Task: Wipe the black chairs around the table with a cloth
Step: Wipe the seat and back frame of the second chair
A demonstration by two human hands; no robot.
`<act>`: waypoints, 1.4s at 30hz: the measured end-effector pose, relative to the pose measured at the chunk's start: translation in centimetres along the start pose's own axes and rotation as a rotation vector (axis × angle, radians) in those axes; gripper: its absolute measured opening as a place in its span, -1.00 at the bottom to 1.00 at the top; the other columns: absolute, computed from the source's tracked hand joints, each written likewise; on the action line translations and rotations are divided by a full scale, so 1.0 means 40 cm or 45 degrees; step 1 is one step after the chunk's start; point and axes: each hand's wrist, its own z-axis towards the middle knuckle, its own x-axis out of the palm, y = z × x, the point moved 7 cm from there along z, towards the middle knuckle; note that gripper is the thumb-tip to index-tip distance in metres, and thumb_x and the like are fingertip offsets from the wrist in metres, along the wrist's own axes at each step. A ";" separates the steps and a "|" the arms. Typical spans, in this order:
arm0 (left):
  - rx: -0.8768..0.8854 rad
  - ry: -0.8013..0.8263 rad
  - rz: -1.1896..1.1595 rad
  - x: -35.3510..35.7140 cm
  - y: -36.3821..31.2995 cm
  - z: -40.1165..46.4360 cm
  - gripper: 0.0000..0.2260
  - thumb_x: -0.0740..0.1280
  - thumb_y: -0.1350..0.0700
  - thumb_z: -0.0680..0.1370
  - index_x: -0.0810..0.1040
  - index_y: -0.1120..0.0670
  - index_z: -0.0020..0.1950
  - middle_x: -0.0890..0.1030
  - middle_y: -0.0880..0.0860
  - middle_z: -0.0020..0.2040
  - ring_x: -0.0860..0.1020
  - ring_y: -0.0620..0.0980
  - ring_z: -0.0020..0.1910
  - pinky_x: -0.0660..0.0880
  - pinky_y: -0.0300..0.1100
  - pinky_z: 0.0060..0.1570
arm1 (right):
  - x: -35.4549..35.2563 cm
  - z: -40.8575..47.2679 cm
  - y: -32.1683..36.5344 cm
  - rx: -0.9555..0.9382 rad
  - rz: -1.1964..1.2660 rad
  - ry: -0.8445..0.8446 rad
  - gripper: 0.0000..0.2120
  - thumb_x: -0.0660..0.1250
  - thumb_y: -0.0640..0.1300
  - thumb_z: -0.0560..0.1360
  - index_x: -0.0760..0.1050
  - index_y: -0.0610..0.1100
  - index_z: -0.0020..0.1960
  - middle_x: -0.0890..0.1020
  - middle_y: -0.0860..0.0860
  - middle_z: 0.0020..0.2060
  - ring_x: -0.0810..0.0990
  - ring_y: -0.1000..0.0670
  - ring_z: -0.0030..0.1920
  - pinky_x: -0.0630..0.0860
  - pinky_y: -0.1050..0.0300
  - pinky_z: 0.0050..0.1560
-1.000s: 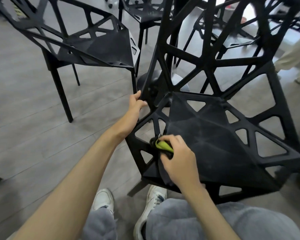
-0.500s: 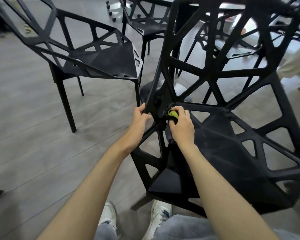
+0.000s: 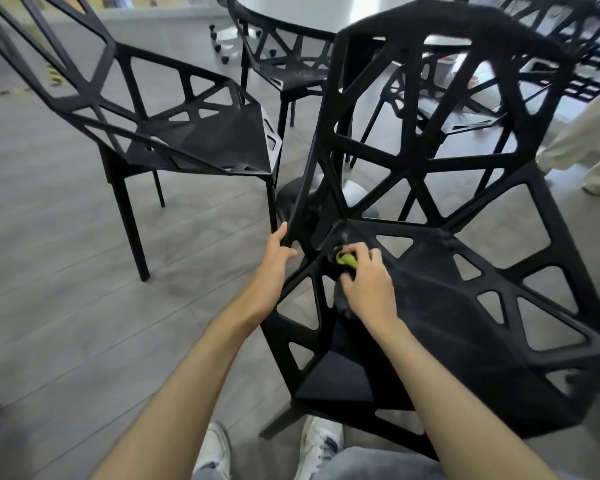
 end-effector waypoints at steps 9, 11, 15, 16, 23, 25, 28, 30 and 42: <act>0.036 0.095 -0.550 -0.009 -0.312 -0.366 -0.65 0.04 0.04 0.76 0.63 -0.04 0.16 0.74 -0.21 -0.01 0.65 -0.35 0.04 0.51 -0.42 0.00 | -0.004 -0.157 0.253 -0.106 0.819 -0.147 -0.63 0.44 -0.26 0.53 0.47 0.03 0.26 0.49 0.13 0.16 0.52 0.11 0.24 0.45 0.30 0.24; -0.001 0.118 -0.517 -0.009 -0.316 -0.369 -0.65 0.09 0.00 0.74 0.67 0.02 0.07 0.75 -0.14 -0.09 0.69 -0.25 -0.04 0.55 -0.41 -0.12 | -0.011 -0.177 0.287 -0.167 0.804 -0.142 -0.63 0.44 -0.29 0.52 0.48 0.00 0.25 0.48 0.10 0.15 0.51 0.13 0.23 0.47 0.31 0.21; -0.057 0.040 -0.522 -0.015 -0.285 -0.362 -0.67 0.02 0.01 0.77 0.58 -0.04 0.16 0.71 -0.28 -0.11 0.65 -0.37 -0.06 0.56 -0.42 -0.20 | -0.030 -0.067 0.297 -0.074 0.814 -0.235 -0.71 0.40 -0.28 0.58 0.46 -0.11 0.26 0.47 -0.01 0.14 0.45 0.38 0.12 0.40 0.51 0.07; -0.046 0.044 -0.525 -0.014 -0.290 -0.362 -0.67 0.01 -0.02 0.77 0.57 -0.08 0.25 0.71 -0.31 -0.06 0.64 -0.41 -0.04 0.56 -0.42 -0.21 | -0.035 -0.044 0.294 -0.034 0.835 -0.260 -0.71 0.39 -0.26 0.59 0.44 -0.12 0.27 0.47 -0.02 0.15 0.44 0.41 0.11 0.39 0.54 0.05; -0.038 -0.010 -0.535 -0.022 -0.278 -0.345 -0.52 -0.06 -0.14 0.75 0.54 -0.01 0.43 0.65 -0.10 0.32 0.54 -0.19 0.36 0.40 -0.23 0.36 | -0.001 -0.205 0.275 -0.036 0.726 0.101 -0.65 0.45 -0.20 0.49 0.44 0.07 0.17 0.50 0.15 0.10 0.54 0.20 0.12 0.51 0.29 0.07; -0.018 0.022 -0.516 -0.023 -0.287 -0.350 -0.45 0.01 -0.28 0.66 0.50 -0.03 0.48 0.60 -0.11 0.39 0.50 -0.20 0.40 0.33 -0.13 0.43 | -0.004 -0.265 0.279 -0.170 0.647 0.236 -0.64 0.46 -0.18 0.46 0.45 0.10 0.17 0.50 0.19 0.10 0.57 0.15 0.12 0.56 0.21 0.08; -0.038 -0.002 -0.481 -0.026 -0.284 -0.358 -0.29 0.20 -0.42 0.47 0.47 -0.05 0.50 0.52 -0.09 0.47 0.45 -0.19 0.45 0.30 -0.04 0.50 | -0.019 -0.241 0.271 -0.280 0.409 0.262 -0.65 0.44 -0.11 0.43 0.45 0.16 0.14 0.49 0.21 0.07 0.58 0.09 0.05 0.59 0.06 0.00; -0.042 -0.007 -0.483 -0.023 -0.279 -0.356 -0.25 0.25 -0.42 0.39 0.46 -0.07 0.50 0.49 -0.11 0.48 0.43 -0.22 0.46 0.34 -0.05 0.48 | -0.019 -0.179 0.232 -0.212 0.250 0.170 -0.67 0.45 -0.10 0.42 0.46 0.16 0.11 0.49 0.19 0.06 0.59 0.04 0.01 0.58 0.00 -0.04; 0.057 0.033 -0.554 0.020 -0.346 -0.382 -0.65 -0.03 0.06 0.77 0.56 -0.07 0.10 0.69 -0.33 -0.21 0.62 -0.47 -0.15 0.48 -0.53 -0.25 | -0.043 0.025 0.244 -0.081 0.767 -0.261 -0.69 0.46 -0.21 0.51 0.52 0.05 0.18 0.60 0.14 0.08 0.57 0.18 0.13 0.52 0.31 0.12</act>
